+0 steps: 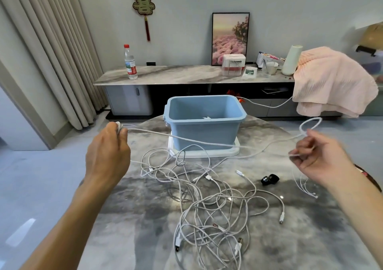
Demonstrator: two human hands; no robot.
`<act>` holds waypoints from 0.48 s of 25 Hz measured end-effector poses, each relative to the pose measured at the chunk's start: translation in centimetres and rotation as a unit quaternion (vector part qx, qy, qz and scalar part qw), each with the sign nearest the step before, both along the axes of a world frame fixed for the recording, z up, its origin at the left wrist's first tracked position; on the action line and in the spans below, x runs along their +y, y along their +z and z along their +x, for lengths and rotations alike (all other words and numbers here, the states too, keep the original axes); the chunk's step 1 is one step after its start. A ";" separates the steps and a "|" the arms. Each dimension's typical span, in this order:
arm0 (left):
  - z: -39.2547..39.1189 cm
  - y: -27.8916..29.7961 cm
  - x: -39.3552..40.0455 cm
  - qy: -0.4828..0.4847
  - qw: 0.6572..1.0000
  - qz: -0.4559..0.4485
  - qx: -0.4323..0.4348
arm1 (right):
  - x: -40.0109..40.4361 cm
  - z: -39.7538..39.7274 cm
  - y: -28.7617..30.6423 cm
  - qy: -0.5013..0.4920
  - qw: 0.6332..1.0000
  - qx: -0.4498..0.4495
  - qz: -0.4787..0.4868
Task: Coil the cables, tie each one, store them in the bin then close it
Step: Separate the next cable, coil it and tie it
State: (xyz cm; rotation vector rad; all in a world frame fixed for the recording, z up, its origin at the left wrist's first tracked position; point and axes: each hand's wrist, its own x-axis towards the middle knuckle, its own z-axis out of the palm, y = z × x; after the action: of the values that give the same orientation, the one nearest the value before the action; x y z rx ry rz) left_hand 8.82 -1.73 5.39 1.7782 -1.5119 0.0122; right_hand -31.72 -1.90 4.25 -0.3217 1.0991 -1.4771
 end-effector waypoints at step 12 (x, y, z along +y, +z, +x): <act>-8.2 0.4 3.6 -0.355 0.801 0.194 0.441 | 3.1 13.2 -0.6 0.323 0.730 0.516 -0.311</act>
State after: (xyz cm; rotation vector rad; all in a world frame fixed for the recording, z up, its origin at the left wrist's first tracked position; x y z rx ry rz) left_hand 0.58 1.89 5.75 1.0612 -1.3718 -1.3890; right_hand -18.48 1.22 3.61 -1.9838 1.0600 -0.8995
